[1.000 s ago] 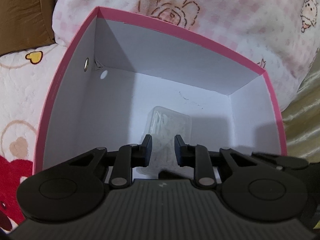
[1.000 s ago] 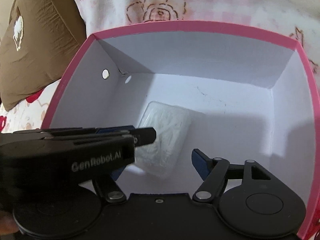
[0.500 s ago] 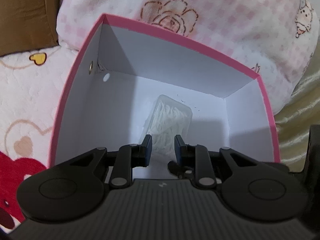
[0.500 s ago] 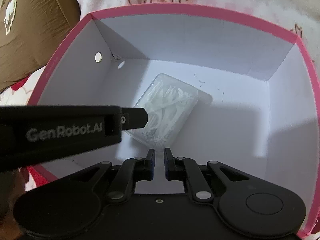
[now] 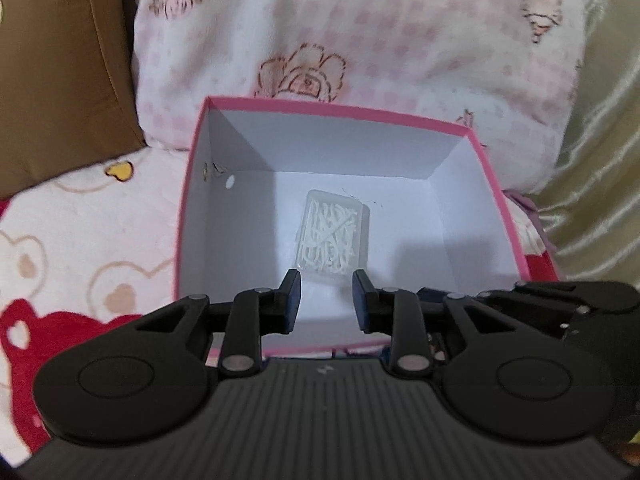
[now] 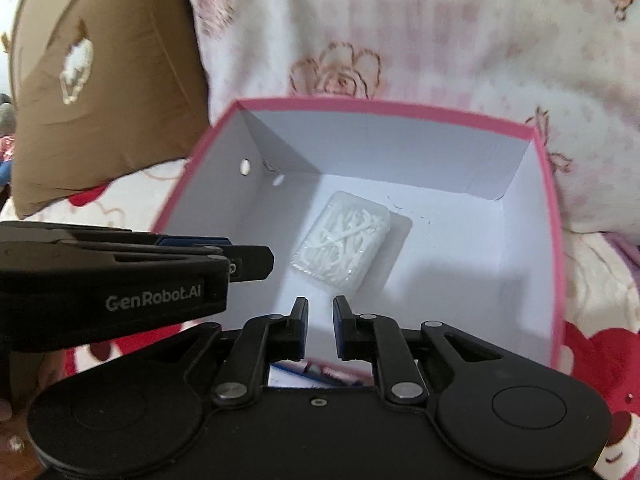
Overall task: Organize objects
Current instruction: 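Lower the floss box into the pink box and open the left gripper, then withdraw the left tool and move it toward the lilac plush toy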
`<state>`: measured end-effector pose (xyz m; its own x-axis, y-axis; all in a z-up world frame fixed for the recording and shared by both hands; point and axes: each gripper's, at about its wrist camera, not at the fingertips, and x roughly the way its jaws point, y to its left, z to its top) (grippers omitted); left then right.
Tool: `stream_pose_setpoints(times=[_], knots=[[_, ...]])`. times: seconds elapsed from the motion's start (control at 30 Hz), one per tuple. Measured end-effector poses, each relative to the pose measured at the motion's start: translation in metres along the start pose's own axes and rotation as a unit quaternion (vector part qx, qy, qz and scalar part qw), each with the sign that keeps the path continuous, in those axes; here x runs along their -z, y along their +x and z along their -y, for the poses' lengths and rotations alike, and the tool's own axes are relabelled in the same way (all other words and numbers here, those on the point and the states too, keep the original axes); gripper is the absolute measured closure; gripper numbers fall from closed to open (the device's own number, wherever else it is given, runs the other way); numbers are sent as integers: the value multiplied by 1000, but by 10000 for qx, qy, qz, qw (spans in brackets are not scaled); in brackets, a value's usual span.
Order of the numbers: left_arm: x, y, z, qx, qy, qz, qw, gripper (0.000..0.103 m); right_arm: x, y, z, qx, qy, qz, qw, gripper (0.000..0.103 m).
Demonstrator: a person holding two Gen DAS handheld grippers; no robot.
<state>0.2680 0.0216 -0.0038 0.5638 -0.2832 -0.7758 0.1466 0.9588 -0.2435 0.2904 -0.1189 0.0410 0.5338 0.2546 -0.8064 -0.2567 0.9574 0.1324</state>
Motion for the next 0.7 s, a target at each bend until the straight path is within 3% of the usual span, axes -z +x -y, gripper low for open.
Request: stream_pose_setpoints(times=[0.23, 0.33, 0.4, 0.47, 0.57, 0.7], knots=[[3, -56, 10, -144, 118, 175, 9997, 68, 8, -52, -8, -9, -178, 169, 9997, 80], [8, -75, 11, -178, 312, 67, 9993, 64, 12, -71, -9, -55, -169, 213, 9996, 77], [11, -85, 15, -412, 475, 9, 9980, 61, 15, -83, -13, 170, -248, 271, 9992, 71], [16, -95, 16, -506, 532, -12, 9973, 56, 19, -92, -17, 432, -393, 404, 9975, 59], [23, -111, 19, -439, 619, -32, 9971, 55, 25, -109, -15, 333, -201, 471, 9981, 42], [36, -136, 25, -228, 974, 75, 9950, 55, 40, -134, -8, 145, 268, 282, 9991, 29]])
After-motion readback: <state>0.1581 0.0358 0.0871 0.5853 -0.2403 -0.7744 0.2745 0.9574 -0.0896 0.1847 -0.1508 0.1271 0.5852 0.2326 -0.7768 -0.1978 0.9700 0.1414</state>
